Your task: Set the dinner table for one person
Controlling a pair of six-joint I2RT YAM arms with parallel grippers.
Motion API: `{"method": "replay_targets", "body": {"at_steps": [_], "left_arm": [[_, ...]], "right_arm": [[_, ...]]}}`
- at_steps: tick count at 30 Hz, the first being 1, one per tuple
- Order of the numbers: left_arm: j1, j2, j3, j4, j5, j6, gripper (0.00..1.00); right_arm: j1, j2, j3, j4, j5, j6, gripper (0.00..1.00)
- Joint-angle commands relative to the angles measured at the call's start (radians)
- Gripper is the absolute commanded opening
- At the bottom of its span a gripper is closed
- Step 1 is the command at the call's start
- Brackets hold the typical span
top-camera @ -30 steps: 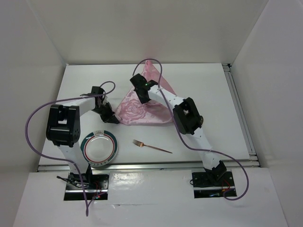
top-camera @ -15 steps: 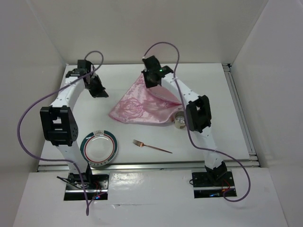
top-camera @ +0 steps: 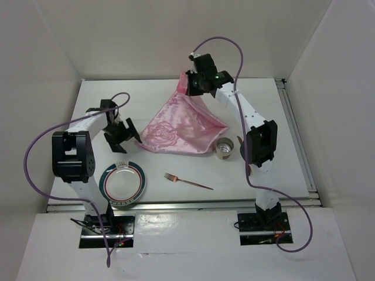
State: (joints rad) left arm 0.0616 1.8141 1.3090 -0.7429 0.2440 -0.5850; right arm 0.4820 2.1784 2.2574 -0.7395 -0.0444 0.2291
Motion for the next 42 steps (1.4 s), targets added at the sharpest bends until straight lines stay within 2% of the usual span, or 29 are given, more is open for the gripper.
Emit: {"method": "replay_targets", "body": {"at_steps": [1,4,9,12,14,15,16,17,22,26,27,30,32,39,42], "left_arm": [[-0.002,-0.010,-0.046,0.103,0.092,-0.042,1.00],[-0.002,0.025,-0.057,0.152,0.115,-0.052,0.95],[-0.014,0.099,-0.048,0.197,0.136,-0.062,0.77],[-0.014,0.128,-0.059,0.227,0.159,-0.072,0.72],[-0.014,0.140,-0.041,0.228,0.159,-0.072,0.53],[-0.014,0.151,-0.030,0.228,0.159,-0.072,0.39],[-0.014,0.151,-0.015,0.211,0.159,-0.072,0.04],[-0.014,0.151,0.039,0.189,0.143,-0.059,0.00],[0.009,0.094,0.251,0.015,0.083,-0.006,0.00],[0.030,0.031,0.505,-0.110,-0.034,0.017,0.00],[0.030,0.021,0.617,-0.172,-0.070,0.031,0.00],[0.040,0.011,0.796,-0.251,-0.119,0.042,0.00],[0.049,0.011,0.855,-0.262,-0.120,0.042,0.00],[0.058,0.191,0.984,-0.250,-0.129,0.033,0.00],[0.067,0.310,1.033,-0.199,-0.114,0.007,0.00]], "right_arm": [[-0.002,-0.002,-0.004,0.002,-0.038,0.018,0.00],[-0.002,-0.002,-0.013,0.002,-0.038,0.018,0.00],[-0.002,-0.011,-0.032,0.002,-0.038,0.027,0.00],[-0.002,-0.011,-0.032,0.002,-0.038,0.027,0.00],[-0.002,-0.011,-0.032,0.002,-0.038,0.027,0.00],[-0.002,-0.011,-0.032,0.002,-0.038,0.027,0.00],[-0.002,-0.011,-0.032,0.002,-0.038,0.027,0.00],[-0.012,-0.011,-0.032,0.002,-0.051,0.027,0.00],[-0.023,-0.029,-0.018,0.002,-0.081,0.036,0.00],[-0.043,-0.066,0.018,-0.009,-0.081,0.036,0.00],[-0.043,-0.080,0.018,-0.009,-0.081,0.047,0.00],[-0.054,-0.138,-0.008,0.012,-0.081,0.068,0.00],[-0.075,-0.172,-0.039,0.023,-0.081,0.081,0.00],[-0.109,-0.299,-0.270,0.023,-0.095,0.177,0.00],[-0.118,-0.360,-0.506,0.078,-0.037,0.217,0.00]]}}
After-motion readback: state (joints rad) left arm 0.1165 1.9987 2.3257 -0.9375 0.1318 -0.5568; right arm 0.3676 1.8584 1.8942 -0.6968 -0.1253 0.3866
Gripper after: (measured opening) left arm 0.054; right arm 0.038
